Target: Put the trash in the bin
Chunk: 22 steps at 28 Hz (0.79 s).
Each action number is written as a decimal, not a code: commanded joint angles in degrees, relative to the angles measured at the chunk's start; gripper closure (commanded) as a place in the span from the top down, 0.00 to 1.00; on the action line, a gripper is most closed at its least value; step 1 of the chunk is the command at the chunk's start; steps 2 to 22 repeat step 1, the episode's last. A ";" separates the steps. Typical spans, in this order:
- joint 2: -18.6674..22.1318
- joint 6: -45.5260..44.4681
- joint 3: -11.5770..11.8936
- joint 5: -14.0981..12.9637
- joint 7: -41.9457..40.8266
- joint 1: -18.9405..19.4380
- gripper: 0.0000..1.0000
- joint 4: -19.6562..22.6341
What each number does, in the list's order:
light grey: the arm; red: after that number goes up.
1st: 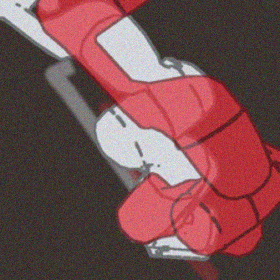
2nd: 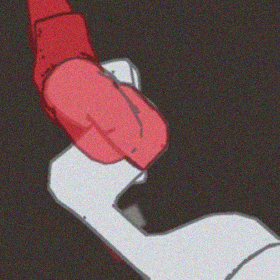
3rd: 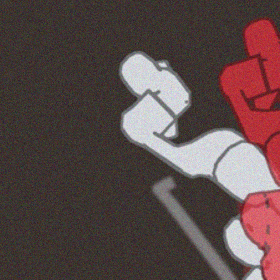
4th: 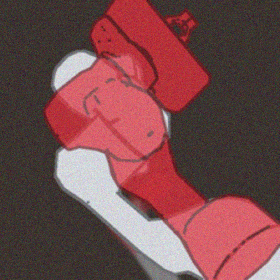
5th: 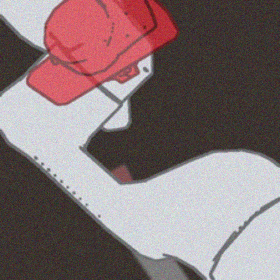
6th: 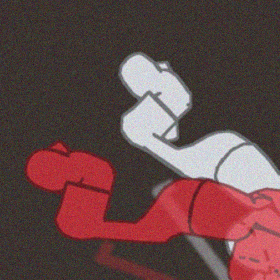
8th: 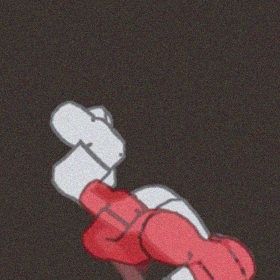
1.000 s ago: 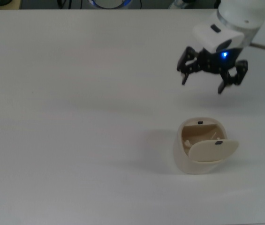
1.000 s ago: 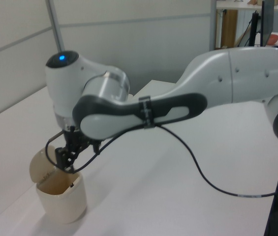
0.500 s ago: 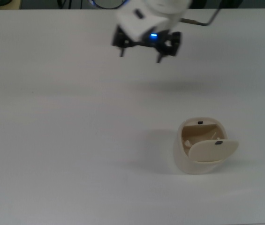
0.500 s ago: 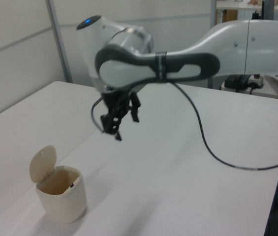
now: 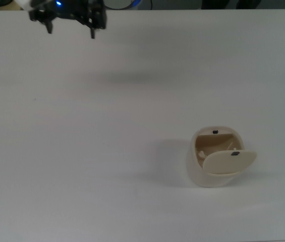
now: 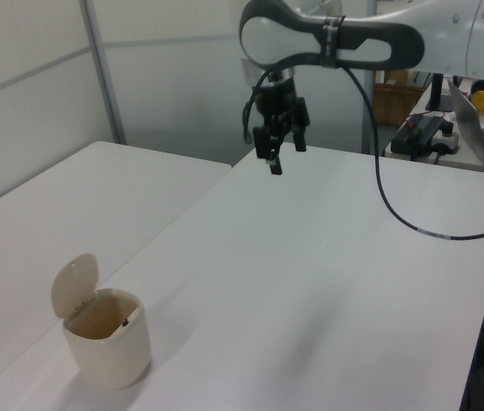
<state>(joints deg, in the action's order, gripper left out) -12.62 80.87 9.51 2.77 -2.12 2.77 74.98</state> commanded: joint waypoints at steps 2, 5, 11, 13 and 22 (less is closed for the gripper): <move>4.88 -1.51 -0.20 -1.19 -4.29 -3.11 1.00 3.33; 4.88 -1.51 -0.20 -1.19 -4.29 -3.11 1.00 3.33; 4.88 -1.51 -0.20 -1.19 -4.29 -3.11 1.00 3.33; 4.88 -1.51 -0.20 -1.19 -4.29 -3.11 1.00 3.33; 4.88 -1.51 -0.20 -1.19 -4.29 -3.11 1.00 3.33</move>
